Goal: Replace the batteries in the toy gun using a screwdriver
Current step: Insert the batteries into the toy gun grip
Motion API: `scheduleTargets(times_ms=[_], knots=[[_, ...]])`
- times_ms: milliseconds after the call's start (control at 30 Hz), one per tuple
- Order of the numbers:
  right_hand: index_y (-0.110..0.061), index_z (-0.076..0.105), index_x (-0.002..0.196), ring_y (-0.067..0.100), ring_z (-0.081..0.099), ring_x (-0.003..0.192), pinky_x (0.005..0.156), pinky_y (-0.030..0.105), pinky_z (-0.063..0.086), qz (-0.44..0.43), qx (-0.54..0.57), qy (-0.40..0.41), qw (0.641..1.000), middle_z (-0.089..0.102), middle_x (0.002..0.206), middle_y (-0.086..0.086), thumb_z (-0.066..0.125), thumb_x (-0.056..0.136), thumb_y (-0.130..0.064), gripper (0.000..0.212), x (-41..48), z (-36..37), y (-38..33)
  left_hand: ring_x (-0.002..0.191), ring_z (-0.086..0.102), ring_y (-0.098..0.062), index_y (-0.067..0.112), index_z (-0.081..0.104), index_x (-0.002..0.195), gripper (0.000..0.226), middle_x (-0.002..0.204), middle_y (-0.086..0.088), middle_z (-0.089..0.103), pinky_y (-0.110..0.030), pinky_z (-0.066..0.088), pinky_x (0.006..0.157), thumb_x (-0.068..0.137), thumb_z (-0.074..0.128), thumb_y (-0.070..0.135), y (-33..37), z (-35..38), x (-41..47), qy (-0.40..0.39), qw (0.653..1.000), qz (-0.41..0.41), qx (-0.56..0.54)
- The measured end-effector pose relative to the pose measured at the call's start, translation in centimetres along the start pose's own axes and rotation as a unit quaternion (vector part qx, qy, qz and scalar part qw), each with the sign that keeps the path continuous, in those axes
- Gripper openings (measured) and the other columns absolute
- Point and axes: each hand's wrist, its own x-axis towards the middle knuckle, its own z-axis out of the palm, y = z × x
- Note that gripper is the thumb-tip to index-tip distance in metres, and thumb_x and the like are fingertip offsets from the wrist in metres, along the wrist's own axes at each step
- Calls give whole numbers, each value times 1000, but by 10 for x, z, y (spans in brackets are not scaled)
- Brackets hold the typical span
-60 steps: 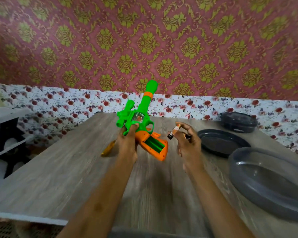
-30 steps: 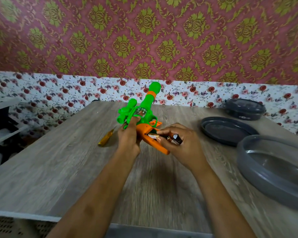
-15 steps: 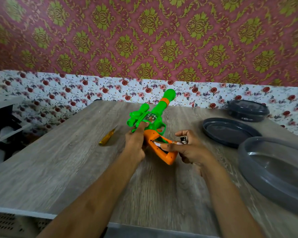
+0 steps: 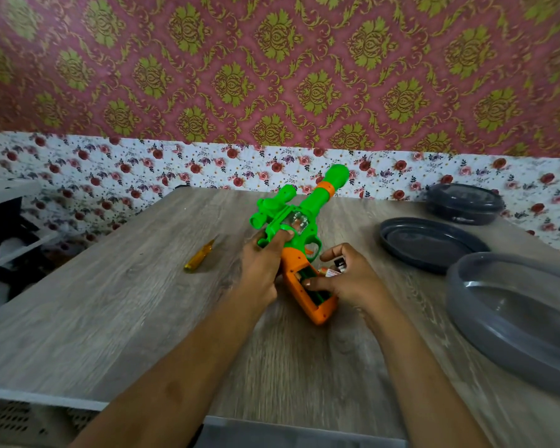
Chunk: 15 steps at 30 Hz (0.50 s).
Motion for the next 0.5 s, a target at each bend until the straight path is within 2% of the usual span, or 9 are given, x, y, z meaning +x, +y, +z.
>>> scheduleTargets(times_ms=[67, 133, 233, 333, 400, 467, 500], knots=[[-15, 52, 99, 15, 50, 93, 61, 21, 38, -3, -5, 6, 1000, 51, 89, -7, 85, 63, -16, 48, -1, -1, 1, 50, 54, -12, 13, 63, 104, 24, 69, -2, 62, -15, 40, 35, 80, 69, 12, 1, 1, -1, 3, 1000, -2, 1], [-17, 50, 98, 15, 51, 90, 60, 26, 38, -30, -47, 39, 998, 52, 91, -4, 84, 63, -24, 49, -2, 1, 0, 52, 59, -12, 9, 64, 104, 25, 72, -3, 65, -18, 47, 40, 80, 69, 9, 0, 2, -1, 12, 1000, -10, -19], [-20, 48, 99, 16, 54, 84, 64, 27, 37, -108, -141, 120, 977, 55, 88, -5, 81, 64, -38, 51, -8, 8, -4, 58, 61, -16, 4, 62, 110, 33, 78, -6, 66, -24, 51, 50, 79, 69, 8, 0, 2, 0, 18, 999, -26, -42], [-20, 51, 99, 15, 53, 82, 65, 27, 38, -147, -184, 162, 958, 53, 84, -7, 80, 65, -41, 49, -9, 10, -6, 54, 59, -15, 7, 60, 109, 32, 74, -5, 63, -24, 50, 50, 79, 70, 11, 2, 1, 2, 24, 997, -42, -59], [-20, 57, 91, 11, 53, 74, 61, 24, 40, -146, -109, 140, 973, 54, 75, -10, 82, 66, -36, 38, -7, 9, -9, 57, 58, -16, 5, 59, 115, 39, 76, -6, 63, -26, 49, 53, 78, 70, 13, 4, 1, 3, 26, 996, -50, -65], [-17, 62, 80, 8, 51, 63, 52, 18, 40, -101, 94, 109, 984, 59, 65, -10, 78, 72, -28, 21, -6, 4, -13, 57, 59, -17, 4, 57, 119, 45, 82, -9, 64, -26, 50, 52, 78, 70, 15, 7, -1, 4, 21, 995, -60, -82], [-14, 64, 78, 8, 45, 56, 48, 19, 38, -52, 192, 102, 975, 58, 61, -9, 74, 77, -30, 18, -5, -1, -15, 53, 61, -16, 4, 57, 118, 42, 82, -10, 65, -25, 51, 48, 79, 69, 15, 8, -2, 4, 18, 993, -65, -93]])
